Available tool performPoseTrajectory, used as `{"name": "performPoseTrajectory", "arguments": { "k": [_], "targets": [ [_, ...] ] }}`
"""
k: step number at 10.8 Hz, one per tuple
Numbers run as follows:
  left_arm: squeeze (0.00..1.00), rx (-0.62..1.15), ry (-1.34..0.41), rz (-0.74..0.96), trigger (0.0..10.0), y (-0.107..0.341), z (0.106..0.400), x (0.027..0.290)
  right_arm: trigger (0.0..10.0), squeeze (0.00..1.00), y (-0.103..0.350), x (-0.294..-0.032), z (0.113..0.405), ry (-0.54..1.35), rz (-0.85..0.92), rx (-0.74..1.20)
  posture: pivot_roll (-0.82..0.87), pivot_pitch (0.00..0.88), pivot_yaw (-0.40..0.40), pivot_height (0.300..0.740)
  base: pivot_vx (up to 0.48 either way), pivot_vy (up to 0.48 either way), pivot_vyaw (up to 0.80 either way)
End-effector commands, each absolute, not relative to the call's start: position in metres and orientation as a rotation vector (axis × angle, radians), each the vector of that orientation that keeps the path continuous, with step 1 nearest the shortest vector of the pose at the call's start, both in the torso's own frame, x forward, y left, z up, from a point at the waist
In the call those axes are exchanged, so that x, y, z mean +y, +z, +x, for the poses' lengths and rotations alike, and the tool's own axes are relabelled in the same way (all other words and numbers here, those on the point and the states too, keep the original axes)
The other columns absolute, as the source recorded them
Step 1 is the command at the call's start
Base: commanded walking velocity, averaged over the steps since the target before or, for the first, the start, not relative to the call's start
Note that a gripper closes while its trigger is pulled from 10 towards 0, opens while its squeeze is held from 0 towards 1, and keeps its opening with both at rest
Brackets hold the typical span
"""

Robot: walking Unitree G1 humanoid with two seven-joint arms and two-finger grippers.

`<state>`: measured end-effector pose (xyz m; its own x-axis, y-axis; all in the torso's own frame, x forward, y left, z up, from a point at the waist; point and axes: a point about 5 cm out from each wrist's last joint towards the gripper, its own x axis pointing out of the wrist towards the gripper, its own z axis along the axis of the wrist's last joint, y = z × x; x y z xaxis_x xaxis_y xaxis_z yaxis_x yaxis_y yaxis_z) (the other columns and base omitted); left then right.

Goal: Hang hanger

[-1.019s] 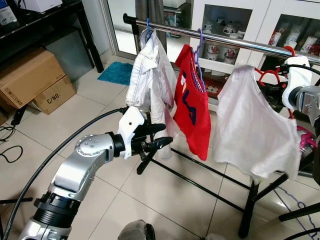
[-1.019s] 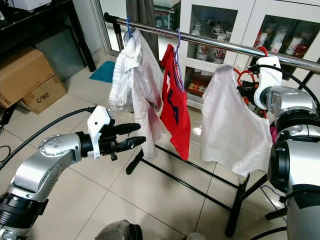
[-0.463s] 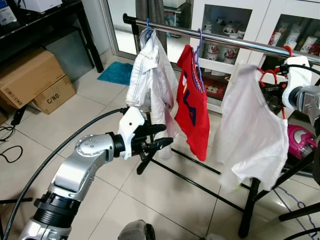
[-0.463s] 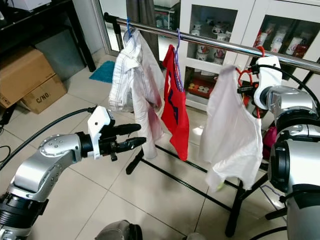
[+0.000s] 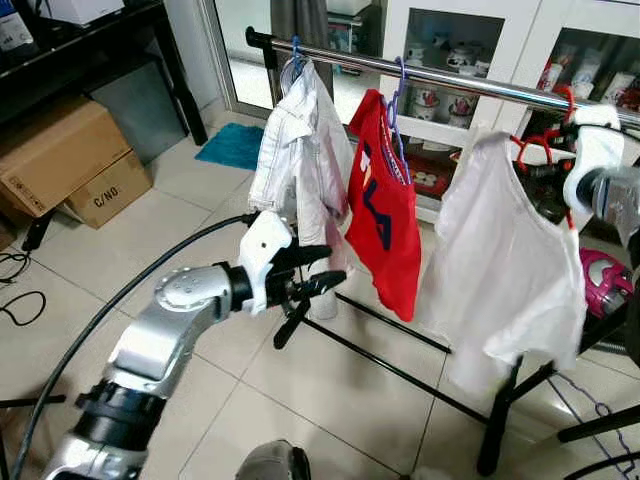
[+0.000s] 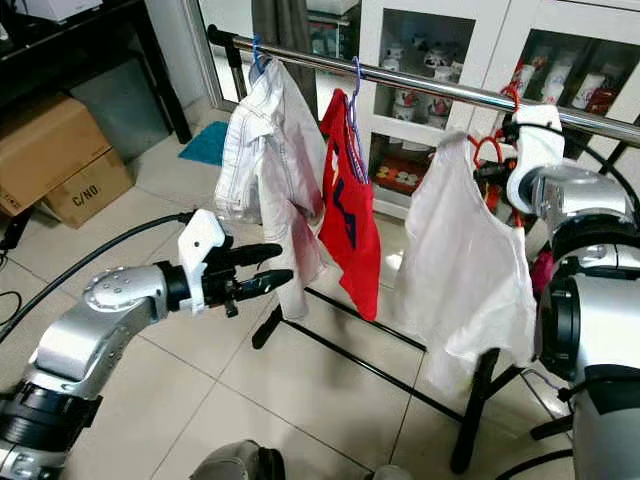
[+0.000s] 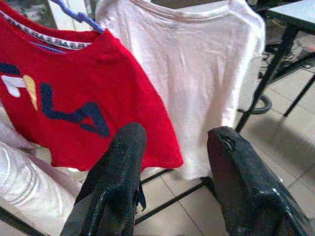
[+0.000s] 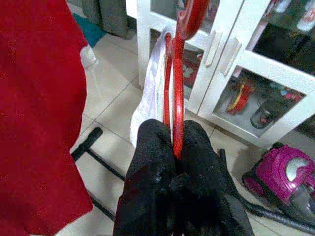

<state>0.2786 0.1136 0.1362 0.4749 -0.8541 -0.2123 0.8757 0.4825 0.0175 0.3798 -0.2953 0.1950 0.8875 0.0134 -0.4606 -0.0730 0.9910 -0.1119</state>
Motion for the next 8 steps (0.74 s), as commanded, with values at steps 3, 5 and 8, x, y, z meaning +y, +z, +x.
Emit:
{"name": "performPoseTrajectory", "arguments": {
  "k": [3,5,8],
  "targets": [
    [0.00,0.144,-1.010,0.153,10.0,0.141,0.288,0.109,0.0,0.00,0.222,-0.300,0.383,0.064,-0.092,0.363,-0.11,0.000,0.093,0.740,0.000,0.000,0.00],
    [0.00,0.123,-1.001,0.154,10.0,0.143,0.292,0.106,0.0,0.00,0.230,-0.306,0.381,0.055,-0.076,0.312,-0.12,0.000,0.100,0.740,0.000,0.000,0.00],
    [0.00,0.110,-0.868,0.150,10.0,0.142,0.302,0.109,0.0,0.00,0.240,-0.311,0.373,0.095,-0.043,0.202,-0.12,0.000,0.102,0.740,0.000,0.000,0.00]
  ]
}}
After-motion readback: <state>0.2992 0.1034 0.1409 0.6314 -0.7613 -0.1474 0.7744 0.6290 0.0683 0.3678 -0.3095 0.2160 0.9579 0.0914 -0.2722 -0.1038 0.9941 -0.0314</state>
